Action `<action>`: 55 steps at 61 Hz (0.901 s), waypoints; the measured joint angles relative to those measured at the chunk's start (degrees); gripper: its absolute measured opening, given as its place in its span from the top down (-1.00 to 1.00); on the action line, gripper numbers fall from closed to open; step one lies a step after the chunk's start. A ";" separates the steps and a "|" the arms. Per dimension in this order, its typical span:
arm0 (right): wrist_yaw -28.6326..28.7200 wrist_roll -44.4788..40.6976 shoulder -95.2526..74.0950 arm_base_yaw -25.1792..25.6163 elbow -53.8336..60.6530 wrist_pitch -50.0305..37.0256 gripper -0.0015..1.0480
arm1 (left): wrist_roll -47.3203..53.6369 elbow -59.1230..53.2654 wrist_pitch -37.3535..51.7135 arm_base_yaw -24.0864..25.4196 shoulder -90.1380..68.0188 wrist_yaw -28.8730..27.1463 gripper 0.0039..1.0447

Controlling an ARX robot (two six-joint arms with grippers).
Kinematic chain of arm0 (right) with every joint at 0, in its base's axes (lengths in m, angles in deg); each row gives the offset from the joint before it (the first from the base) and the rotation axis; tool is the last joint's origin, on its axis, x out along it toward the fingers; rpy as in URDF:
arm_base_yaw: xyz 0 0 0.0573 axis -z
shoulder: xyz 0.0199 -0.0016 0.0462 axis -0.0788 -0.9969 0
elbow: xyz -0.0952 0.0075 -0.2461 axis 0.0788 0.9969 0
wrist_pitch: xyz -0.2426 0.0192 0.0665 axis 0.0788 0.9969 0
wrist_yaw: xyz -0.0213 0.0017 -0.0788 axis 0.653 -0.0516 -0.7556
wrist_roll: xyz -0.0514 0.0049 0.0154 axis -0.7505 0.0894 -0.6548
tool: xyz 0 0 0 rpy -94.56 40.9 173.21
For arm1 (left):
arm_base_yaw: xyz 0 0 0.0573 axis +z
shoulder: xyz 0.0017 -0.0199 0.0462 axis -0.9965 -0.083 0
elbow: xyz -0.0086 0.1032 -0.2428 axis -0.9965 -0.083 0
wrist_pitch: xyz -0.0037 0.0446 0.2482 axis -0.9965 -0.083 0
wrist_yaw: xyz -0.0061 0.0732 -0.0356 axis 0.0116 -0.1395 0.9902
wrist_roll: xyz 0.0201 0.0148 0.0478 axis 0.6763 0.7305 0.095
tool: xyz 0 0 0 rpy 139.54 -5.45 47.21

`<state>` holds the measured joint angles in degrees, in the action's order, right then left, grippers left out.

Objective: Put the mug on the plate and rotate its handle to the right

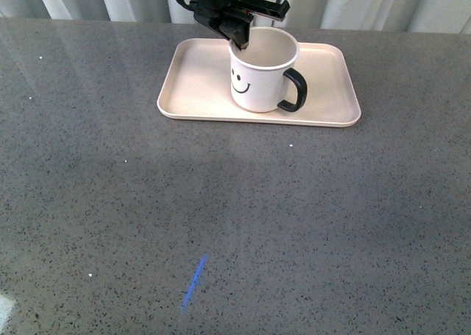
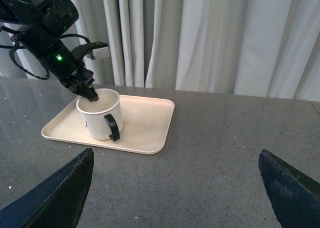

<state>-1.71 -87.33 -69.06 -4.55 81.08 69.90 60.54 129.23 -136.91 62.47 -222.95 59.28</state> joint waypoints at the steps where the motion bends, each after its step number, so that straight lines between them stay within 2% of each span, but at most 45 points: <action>1: -0.02 0.00 0.00 0.00 0.00 0.00 -0.82 | 0.00 0.02 0.00 -0.02 -0.02 0.00 0.96; 9: -0.02 0.00 0.00 0.00 0.00 0.00 -0.82 | -0.02 -0.37 0.85 -0.31 -0.04 0.02 0.95; 21: -0.02 0.00 0.00 0.00 0.00 0.00 -0.82 | 0.22 -2.25 1.33 -0.59 0.24 0.24 0.44; 30: -0.02 0.00 0.00 0.00 0.00 0.00 -0.82 | 1.29 -3.30 1.57 -0.70 0.98 0.17 -0.21; 39: -0.02 0.00 0.00 0.00 0.00 0.00 -0.82 | 1.68 -11.63 6.71 -0.33 7.21 0.52 -0.85; 50: -0.02 0.00 0.00 0.00 0.00 0.00 -0.82 | 0.35 -27.85 16.63 1.70 22.38 2.84 -0.83; 55: 0.00 0.00 0.00 0.00 0.00 0.00 -0.82 | -2.12 -34.36 22.45 2.62 27.87 1.81 -0.83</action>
<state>-1.71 -87.33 -69.06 -4.55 81.08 69.90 58.42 94.87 -114.46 65.10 -195.08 61.10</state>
